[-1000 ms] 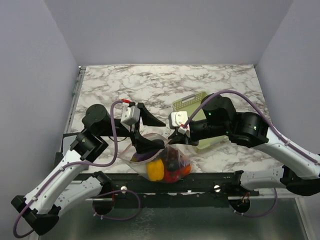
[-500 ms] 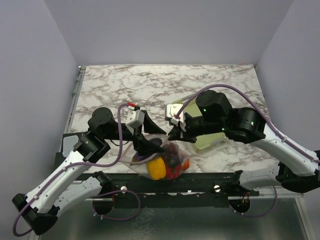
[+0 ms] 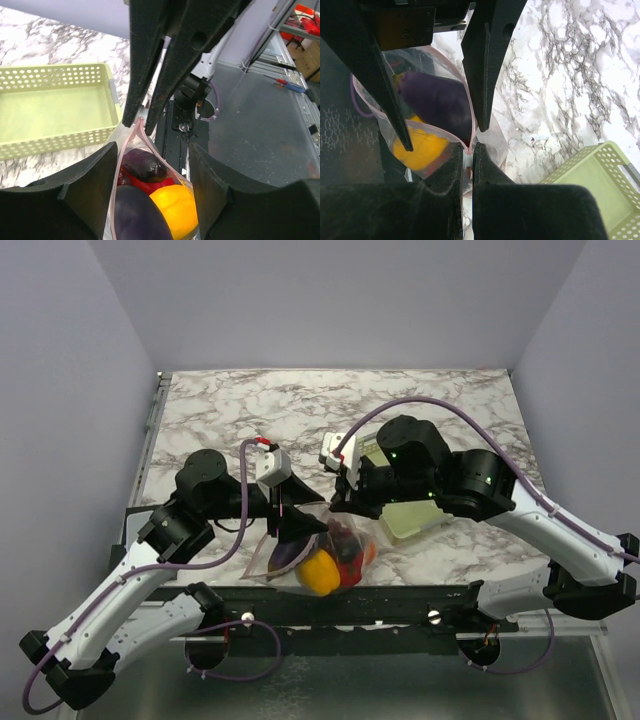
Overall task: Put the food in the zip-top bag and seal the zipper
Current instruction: Zip the zipper food storage bag at the center of the board.
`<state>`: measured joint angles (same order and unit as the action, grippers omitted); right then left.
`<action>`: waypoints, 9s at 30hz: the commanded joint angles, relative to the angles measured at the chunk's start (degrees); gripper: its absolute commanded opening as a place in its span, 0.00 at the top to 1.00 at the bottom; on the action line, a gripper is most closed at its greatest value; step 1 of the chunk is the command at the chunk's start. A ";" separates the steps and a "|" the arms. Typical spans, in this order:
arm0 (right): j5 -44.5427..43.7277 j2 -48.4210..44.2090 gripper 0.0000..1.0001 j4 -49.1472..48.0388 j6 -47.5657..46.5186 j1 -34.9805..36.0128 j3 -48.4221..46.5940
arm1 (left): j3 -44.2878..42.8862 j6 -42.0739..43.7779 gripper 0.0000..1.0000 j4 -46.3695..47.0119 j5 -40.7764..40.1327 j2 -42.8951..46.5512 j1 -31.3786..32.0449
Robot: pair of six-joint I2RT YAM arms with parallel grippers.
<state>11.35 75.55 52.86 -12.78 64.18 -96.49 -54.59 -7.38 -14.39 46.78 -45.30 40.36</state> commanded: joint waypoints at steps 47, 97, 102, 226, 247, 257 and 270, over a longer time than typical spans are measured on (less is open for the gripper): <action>9.55 -22.13 0.34 -24.25 -4.85 0.42 25.76 | -8.15 7.11 1.00 -12.68 9.84 -2.66 0.59; 13.00 -11.22 0.99 -18.39 3.64 0.42 17.37 | -8.70 5.33 0.37 -4.11 1.96 0.12 0.60; 11.92 -9.95 0.99 -17.10 5.22 0.48 15.87 | -7.44 3.47 0.39 -0.22 2.58 -0.12 0.60; -37.10 -43.96 1.00 -34.67 10.40 0.46 28.90 | 0.36 4.08 1.00 -8.92 -2.61 6.81 0.60; -26.21 -34.60 0.99 -26.81 10.14 0.43 23.70 | -5.81 5.79 0.34 -4.49 -17.05 1.75 0.55; -19.43 -28.78 0.99 -23.90 10.62 0.42 22.14 | -7.47 6.47 0.17 1.35 -17.11 -1.00 0.60; -7.02 -24.22 0.99 -22.99 11.31 0.44 21.35 | -8.13 10.78 0.01 3.17 -7.65 -1.86 0.55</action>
<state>-1.58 51.11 33.45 -2.00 64.77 -72.10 -61.71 1.19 -12.80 32.62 -46.61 40.99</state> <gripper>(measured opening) 0.008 0.983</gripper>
